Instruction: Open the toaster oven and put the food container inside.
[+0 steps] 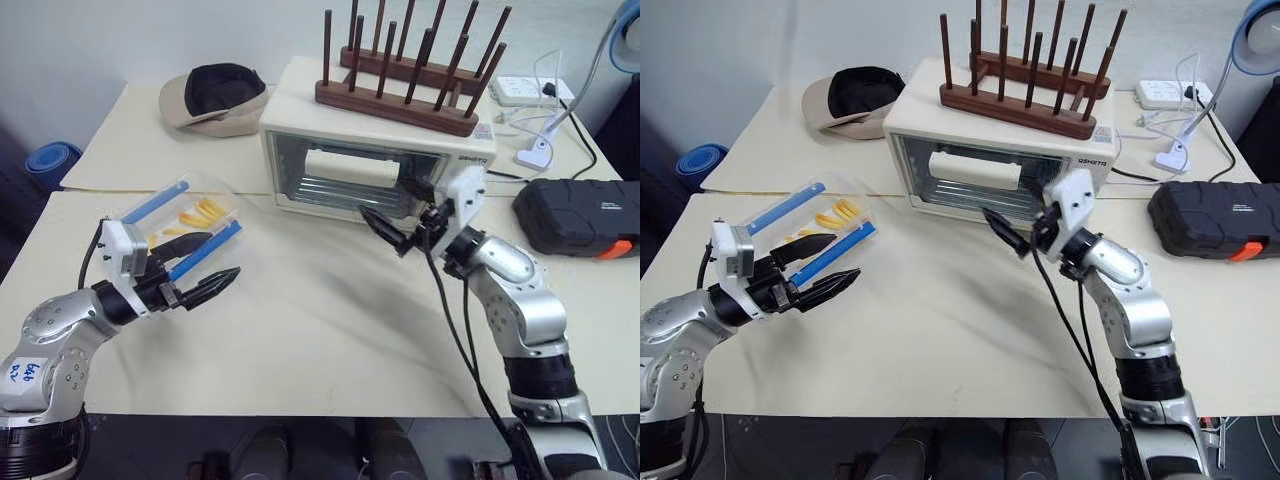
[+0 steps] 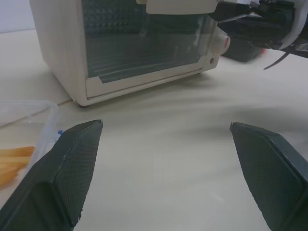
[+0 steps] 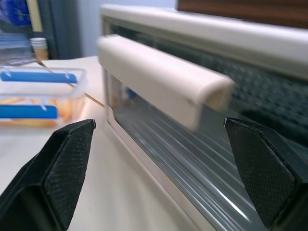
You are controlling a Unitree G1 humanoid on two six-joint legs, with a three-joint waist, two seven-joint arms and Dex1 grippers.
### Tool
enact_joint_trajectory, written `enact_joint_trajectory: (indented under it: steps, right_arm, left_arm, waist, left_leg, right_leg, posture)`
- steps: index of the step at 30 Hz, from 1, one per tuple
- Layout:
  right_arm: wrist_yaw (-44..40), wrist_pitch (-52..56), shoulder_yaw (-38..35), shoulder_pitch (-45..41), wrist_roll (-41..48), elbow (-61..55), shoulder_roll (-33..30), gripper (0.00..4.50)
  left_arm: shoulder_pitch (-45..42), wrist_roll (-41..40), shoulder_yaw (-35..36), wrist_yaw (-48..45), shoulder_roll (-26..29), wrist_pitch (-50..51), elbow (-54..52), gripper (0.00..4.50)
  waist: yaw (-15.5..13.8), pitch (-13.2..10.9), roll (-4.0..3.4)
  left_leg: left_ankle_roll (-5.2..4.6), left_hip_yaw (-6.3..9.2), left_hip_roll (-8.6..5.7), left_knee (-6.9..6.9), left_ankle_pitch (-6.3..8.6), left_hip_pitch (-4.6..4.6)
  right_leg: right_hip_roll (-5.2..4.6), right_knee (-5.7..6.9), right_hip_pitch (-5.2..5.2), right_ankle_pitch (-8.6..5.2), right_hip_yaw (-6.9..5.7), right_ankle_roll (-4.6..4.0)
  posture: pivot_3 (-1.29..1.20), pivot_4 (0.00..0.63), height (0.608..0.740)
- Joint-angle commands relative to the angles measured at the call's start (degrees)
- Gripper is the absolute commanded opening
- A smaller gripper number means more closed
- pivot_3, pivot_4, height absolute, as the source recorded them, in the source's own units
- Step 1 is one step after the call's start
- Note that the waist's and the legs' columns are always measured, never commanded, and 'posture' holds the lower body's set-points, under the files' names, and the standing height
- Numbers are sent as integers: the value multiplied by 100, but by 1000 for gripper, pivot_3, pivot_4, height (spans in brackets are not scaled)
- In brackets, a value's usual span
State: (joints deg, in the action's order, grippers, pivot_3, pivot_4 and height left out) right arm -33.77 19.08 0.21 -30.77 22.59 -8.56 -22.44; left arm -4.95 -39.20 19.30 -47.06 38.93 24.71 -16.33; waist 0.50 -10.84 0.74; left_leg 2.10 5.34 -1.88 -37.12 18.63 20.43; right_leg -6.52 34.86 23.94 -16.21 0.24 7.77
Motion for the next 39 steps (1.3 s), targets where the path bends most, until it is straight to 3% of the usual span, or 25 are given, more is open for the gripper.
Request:
enact_joint_trajectory:
  steps: [1, 10, 14, 18, 26, 33, 39]
  right_arm:
    - [-127, 127, 120, -175, 128, -355, 72, 4472]
    - [-961, 203, 451, 907, 285, -1539, -435, 4472]
    - [-827, 102, 388, 1125, 160, -1592, -404, 4500]
    - [-683, -41, 365, 1140, 8, -1560, -344, 4500]
    - [-530, -196, 315, 1214, -195, -1495, -326, 4500]
    - [-266, -318, -383, 2146, -162, -1948, -506, 4500]
    - [-218, -457, -1708, 4094, 298, -2773, -463, 4500]
  left_arm:
    - [87, -77, 91, 51, -18, 7, -250, 4500]
    - [-386, -95, 116, 254, -75, 57, 68, 4500]
    - [-1195, -114, 38, 290, -209, 5, 574, 3686]
    - [-2139, 84, -105, 283, -350, -126, 1326, 2440]
    - [-3974, 1409, -1180, -10, -941, -1283, 3670, 17]
    - [-4237, 1685, -1486, -749, -1029, -1578, 4318, 17]
    - [-4095, 1758, -1560, -1143, -971, -1586, 4239, 17]
  waist:
    - [12, 0, 0]
    - [131, -1, -1]
    - [96, -1, 0]
    - [90, 1, 4]
    - [101, 2, 6]
    - [78, 2, 6]
    - [-54, 2, 7]
  left_leg:
    - [0, -1, 0, 1, 0, 0]
    - [1, -33, 12, 1, 0, 7]
    - [2, -48, 10, -4, -1, 11]
    - [3, -74, 4, -11, -1, 22]
    - [3, -80, -4, -32, -3, 61]
    - [1, -81, -6, -38, -2, 73]
    - [-12, -81, -15, -67, 4, 76]
  right_leg:
    - [0, 0, 1, 0, 1, 0]
    - [13, 24, 36, 0, 25, -1]
    - [11, 32, 42, 0, 29, -1]
    - [8, 33, 47, 1, 24, 1]
    - [6, 56, 74, 7, 23, 12]
    - [4, 57, 80, 8, 20, 14]
    - [0, 65, 67, 13, 23, 23]
  posture:
    - [0, 150, 740]
    - [0, 150, 740]
    - [0, 150, 740]
    - [0, 150, 740]
    - [0, 150, 740]
    - [0, 150, 740]
    - [0, 150, 740]
